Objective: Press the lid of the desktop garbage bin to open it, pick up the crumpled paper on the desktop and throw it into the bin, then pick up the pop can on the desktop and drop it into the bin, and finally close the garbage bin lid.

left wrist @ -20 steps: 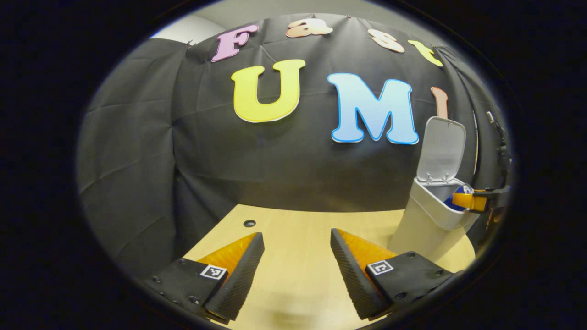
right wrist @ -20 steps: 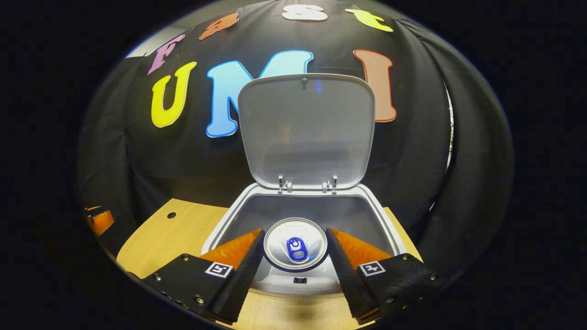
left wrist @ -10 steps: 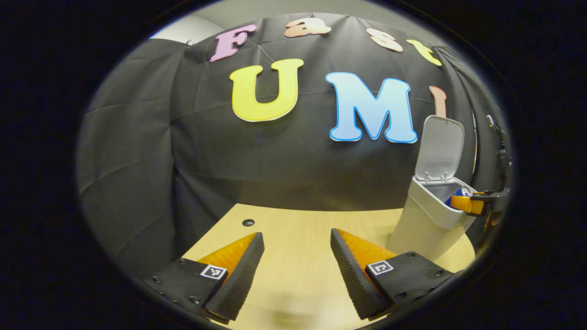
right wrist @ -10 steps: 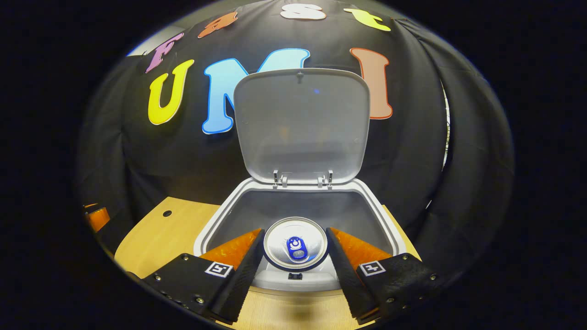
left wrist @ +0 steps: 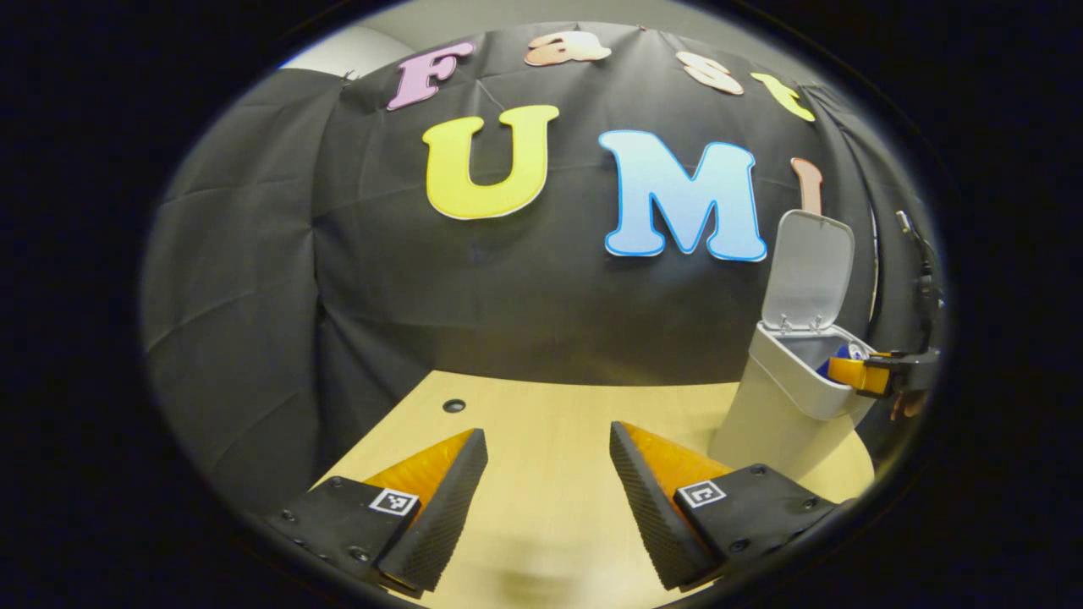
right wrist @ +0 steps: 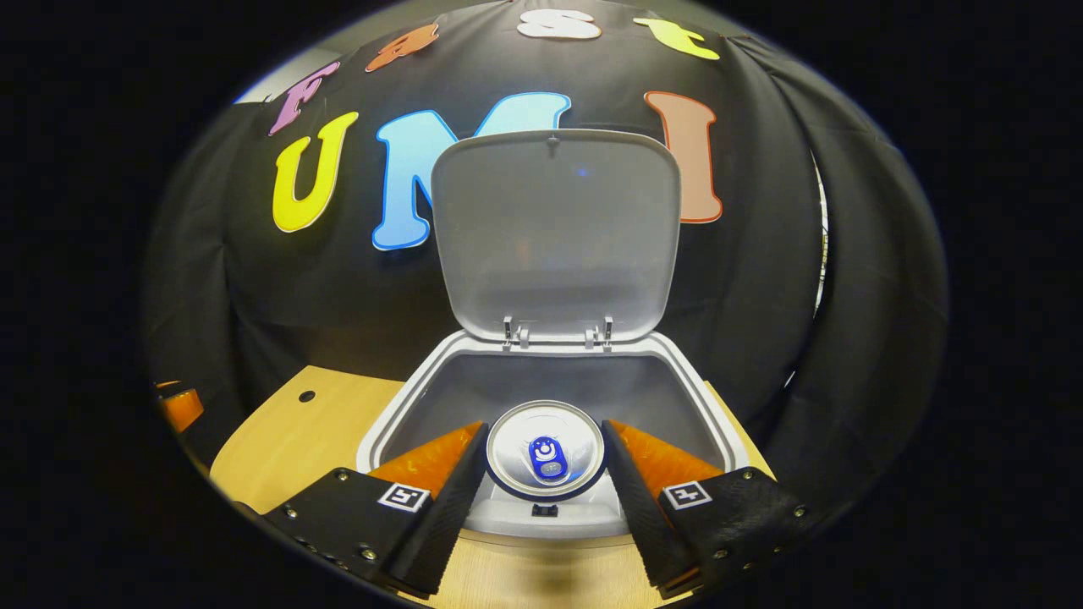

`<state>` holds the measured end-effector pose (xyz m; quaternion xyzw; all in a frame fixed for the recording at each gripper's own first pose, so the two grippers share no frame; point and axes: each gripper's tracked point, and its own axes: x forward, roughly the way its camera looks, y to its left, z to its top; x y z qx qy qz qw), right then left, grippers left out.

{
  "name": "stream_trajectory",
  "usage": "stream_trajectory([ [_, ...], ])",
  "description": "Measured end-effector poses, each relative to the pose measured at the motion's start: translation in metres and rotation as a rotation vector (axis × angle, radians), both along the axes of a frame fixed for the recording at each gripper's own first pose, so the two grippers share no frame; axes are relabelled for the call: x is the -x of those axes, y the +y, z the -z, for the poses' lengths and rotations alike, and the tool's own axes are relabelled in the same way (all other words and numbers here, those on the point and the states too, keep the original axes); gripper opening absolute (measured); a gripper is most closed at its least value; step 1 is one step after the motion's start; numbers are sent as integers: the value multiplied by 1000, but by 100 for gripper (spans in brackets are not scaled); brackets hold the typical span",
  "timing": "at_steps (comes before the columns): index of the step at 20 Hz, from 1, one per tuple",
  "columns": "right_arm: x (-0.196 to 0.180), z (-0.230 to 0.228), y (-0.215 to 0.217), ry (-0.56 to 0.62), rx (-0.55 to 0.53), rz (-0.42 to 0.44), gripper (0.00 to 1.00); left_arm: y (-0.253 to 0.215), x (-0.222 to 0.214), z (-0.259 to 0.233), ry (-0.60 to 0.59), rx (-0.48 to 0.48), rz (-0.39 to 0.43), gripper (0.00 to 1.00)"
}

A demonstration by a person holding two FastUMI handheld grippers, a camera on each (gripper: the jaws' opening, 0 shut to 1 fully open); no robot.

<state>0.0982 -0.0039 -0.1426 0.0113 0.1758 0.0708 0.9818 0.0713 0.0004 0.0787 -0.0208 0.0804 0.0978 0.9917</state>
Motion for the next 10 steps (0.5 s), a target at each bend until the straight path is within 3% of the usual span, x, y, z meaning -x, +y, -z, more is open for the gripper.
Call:
stream_trajectory([
  [1, 0, 0, 0, -3, 0, 2, 85, 1, 1, 2, 1, 2, -1, 95],
  [6, -1, -1, 0, -11, 1, 5, 85, 2, 3, 6, 10, 13, -9, 93],
  [10, 0, -1, -1, -19, 0, 6, 85, 4, 4, 10, 13, 19, -14, 95],
])
